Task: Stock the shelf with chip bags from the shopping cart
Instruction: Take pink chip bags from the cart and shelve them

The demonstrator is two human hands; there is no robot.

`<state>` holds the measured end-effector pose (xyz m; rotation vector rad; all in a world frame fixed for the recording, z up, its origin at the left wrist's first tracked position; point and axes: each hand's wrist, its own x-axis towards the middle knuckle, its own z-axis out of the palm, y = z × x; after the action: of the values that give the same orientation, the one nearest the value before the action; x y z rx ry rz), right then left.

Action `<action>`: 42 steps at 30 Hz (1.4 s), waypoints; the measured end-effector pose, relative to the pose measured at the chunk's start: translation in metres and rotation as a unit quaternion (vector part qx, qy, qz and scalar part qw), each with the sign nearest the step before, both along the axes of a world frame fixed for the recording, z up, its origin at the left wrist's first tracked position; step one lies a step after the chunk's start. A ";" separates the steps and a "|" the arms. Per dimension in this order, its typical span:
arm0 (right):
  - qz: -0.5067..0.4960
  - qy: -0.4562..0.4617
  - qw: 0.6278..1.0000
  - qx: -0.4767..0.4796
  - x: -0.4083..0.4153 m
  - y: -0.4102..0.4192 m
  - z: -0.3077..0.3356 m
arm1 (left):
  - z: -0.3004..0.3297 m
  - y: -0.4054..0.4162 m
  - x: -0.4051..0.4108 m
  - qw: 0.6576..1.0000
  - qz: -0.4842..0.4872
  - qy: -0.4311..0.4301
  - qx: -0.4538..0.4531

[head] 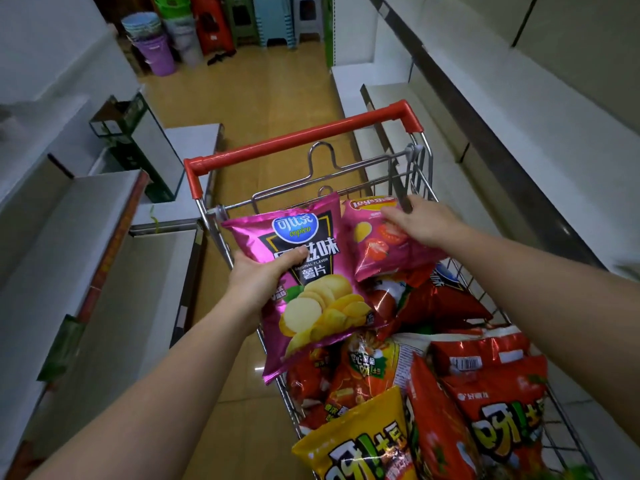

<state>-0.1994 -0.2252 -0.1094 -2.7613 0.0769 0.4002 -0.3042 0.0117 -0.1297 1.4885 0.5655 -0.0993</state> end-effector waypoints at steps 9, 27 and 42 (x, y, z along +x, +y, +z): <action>-0.112 0.152 0.957 0.220 -0.010 -0.011 -0.007 | -0.009 -0.001 -0.003 1.000 -0.005 0.018 0.001; -0.031 0.030 0.936 0.349 -0.088 -0.029 0.026 | 0.046 -0.022 -0.029 0.986 0.066 -0.096 0.118; -0.019 -0.197 0.926 0.322 -0.170 -0.064 0.138 | 0.155 -0.055 -0.085 0.952 0.069 -0.251 0.161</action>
<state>-0.3692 -0.2890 0.0288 -2.1273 -0.0873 -0.1362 -0.3890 -0.0433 0.0252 1.7034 0.2742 0.4923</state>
